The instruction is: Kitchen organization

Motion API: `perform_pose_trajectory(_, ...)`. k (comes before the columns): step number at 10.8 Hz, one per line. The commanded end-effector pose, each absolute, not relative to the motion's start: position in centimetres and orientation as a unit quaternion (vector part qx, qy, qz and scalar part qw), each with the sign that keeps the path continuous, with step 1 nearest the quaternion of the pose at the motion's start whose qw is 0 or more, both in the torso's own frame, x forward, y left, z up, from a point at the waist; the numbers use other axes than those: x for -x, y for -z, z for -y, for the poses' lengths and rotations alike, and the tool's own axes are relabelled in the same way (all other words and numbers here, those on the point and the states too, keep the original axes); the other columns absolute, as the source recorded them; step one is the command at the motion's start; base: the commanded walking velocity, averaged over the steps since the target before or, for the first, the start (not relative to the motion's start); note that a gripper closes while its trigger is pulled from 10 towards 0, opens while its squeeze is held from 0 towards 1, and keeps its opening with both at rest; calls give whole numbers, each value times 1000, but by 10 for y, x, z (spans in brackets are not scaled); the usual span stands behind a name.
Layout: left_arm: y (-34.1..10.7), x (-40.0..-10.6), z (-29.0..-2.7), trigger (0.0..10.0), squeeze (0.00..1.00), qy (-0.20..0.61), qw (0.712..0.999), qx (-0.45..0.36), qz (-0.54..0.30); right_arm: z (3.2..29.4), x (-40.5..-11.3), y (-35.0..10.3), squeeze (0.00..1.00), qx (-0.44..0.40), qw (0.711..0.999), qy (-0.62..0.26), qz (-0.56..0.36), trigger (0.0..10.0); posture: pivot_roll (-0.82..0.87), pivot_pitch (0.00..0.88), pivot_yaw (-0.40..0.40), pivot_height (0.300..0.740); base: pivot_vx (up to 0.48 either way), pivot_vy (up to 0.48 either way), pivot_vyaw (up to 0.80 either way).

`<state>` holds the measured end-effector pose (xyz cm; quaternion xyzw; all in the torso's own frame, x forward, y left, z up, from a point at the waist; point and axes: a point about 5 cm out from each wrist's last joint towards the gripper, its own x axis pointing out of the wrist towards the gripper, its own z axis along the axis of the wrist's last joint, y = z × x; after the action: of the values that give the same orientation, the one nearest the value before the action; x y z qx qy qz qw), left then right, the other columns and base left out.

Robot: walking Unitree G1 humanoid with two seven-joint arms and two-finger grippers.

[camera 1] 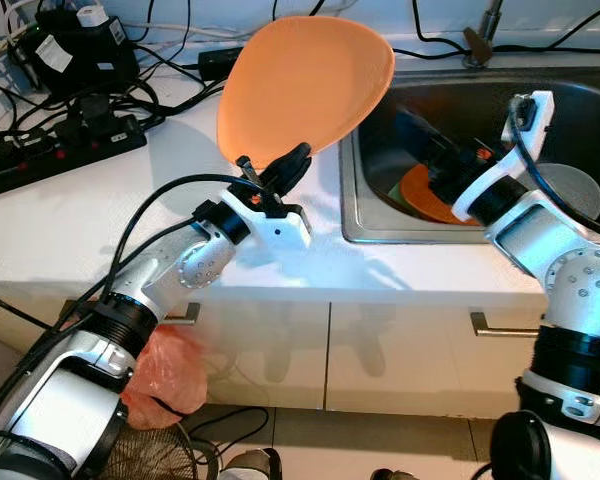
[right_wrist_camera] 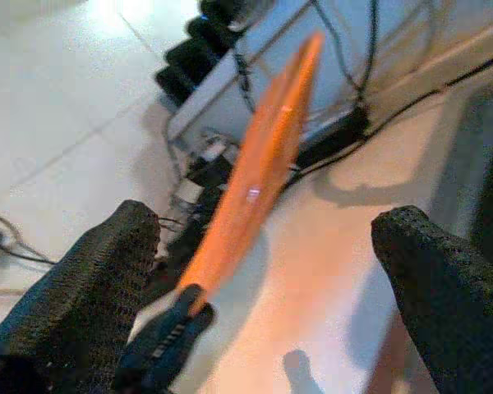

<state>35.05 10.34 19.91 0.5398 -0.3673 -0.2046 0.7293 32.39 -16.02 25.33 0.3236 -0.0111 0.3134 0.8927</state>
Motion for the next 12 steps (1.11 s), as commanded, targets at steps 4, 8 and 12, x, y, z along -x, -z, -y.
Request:
perform_pose_trajectory(4,-211,-344,-92,0,0,197,727,-517,407,147,-324,-262,0,-339,868,-362,37,10000,75,109,61,740,0,0,0)
perform_pose_trajectory(8,-213,-342,-88,0,0,196,726,-510,418,141,-332,-261,0,-351,859,-369,45,10000,73,103,56,740,0,0,0)
perform_pose_trajectory(12,-222,-329,-77,0,0,198,721,-485,453,146,-348,-258,0,-360,869,-337,38,10000,77,103,52,740,0,0,0)
